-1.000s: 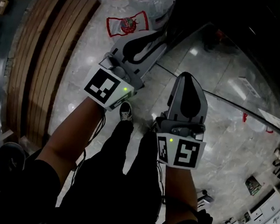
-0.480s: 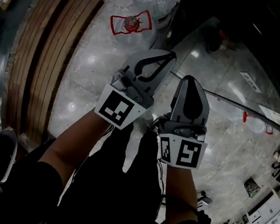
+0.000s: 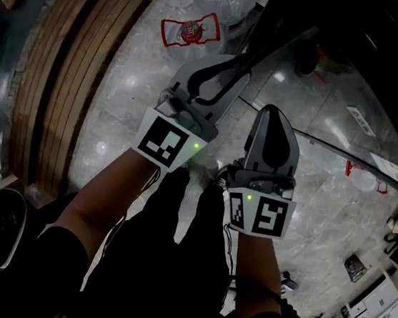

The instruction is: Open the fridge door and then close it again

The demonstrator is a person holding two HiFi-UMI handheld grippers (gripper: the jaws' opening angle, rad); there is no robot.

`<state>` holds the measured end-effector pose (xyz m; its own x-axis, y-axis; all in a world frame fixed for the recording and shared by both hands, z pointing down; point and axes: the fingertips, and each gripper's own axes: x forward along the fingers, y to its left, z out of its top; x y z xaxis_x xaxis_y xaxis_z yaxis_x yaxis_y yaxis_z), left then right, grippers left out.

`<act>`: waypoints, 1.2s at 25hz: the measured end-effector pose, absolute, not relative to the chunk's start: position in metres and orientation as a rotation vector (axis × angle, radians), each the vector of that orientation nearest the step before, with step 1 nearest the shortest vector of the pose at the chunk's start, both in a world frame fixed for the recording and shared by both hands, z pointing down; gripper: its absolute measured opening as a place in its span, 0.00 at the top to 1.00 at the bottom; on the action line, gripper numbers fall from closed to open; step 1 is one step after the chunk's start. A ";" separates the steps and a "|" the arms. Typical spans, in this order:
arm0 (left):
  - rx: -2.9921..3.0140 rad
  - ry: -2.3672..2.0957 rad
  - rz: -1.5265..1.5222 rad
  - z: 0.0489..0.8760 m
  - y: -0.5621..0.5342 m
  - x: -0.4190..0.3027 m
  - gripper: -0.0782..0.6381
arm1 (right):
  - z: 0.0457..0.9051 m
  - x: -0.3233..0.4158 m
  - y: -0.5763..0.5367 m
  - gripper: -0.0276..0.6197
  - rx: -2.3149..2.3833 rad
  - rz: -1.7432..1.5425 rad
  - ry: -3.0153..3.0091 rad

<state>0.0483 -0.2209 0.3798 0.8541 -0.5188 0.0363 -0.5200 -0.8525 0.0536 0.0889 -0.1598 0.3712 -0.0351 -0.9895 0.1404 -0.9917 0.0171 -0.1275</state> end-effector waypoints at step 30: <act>3.033 -0.354 -0.011 0.374 -0.252 0.066 0.72 | 0.379 0.088 -0.194 0.93 2.201 0.322 -2.169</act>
<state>0.0660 -0.2520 0.3745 0.9731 -0.2302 0.0030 -0.2296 -0.9693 0.0883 0.0885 -0.1941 0.3788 0.0039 -0.9852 0.1715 -0.9925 -0.0248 -0.1200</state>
